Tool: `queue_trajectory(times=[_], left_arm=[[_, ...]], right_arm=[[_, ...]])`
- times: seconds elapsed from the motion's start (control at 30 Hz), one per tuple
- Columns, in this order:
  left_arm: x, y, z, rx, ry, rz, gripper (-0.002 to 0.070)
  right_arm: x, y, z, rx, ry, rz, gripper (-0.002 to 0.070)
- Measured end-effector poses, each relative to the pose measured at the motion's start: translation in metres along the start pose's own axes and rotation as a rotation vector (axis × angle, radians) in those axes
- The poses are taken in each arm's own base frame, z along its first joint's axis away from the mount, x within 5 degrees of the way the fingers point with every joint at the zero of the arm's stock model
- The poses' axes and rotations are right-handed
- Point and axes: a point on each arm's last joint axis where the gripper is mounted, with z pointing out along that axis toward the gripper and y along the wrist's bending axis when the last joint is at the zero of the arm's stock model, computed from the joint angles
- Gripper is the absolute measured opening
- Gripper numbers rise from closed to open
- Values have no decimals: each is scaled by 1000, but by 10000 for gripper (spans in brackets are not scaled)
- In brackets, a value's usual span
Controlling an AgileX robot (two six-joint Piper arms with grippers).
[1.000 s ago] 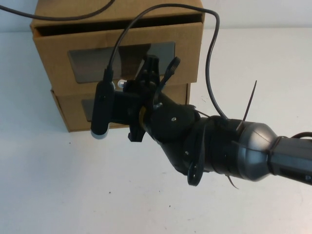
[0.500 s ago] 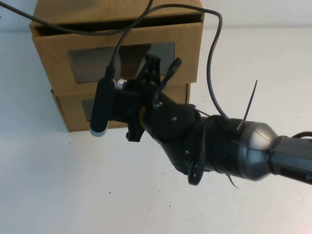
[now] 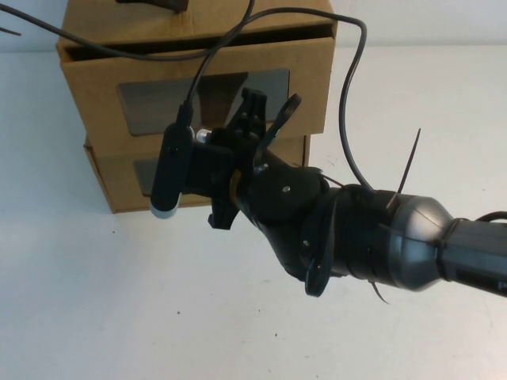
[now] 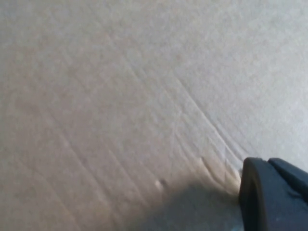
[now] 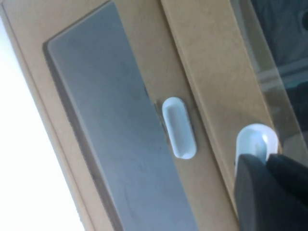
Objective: Open the shoe box
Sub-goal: 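Pull the top drawer of the cardboard box fully open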
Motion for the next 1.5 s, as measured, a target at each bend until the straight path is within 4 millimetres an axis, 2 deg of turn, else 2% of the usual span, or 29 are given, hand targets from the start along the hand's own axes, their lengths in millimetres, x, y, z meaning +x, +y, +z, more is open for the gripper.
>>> queue_trajectory(times=[0.13, 0.4, 0.7, 0.87, 1.07, 1.5], left_arm=[[0, 1, 1, -10, 0, 3, -5], [-1, 2, 1, -21, -6, 4, -5], [-1, -1, 2, -12, -5, 8, -5], [-1, -1, 2, -16, -3, 9, -6], [-1, -1, 2, -18, -3, 9, -5], [0, 0, 2, -19, -2, 10, -5]], right_arm=[[1, 0, -3, -12, 13, -10, 1], [5, 8, -35, -46, 8, -39, 1], [11, 15, -89, -113, 6, 57, 1], [4, 20, -117, -133, -8, 91, 1], [-2, 33, -131, -153, -4, 84, 1], [2, 37, -136, -214, 61, 145, 4]])
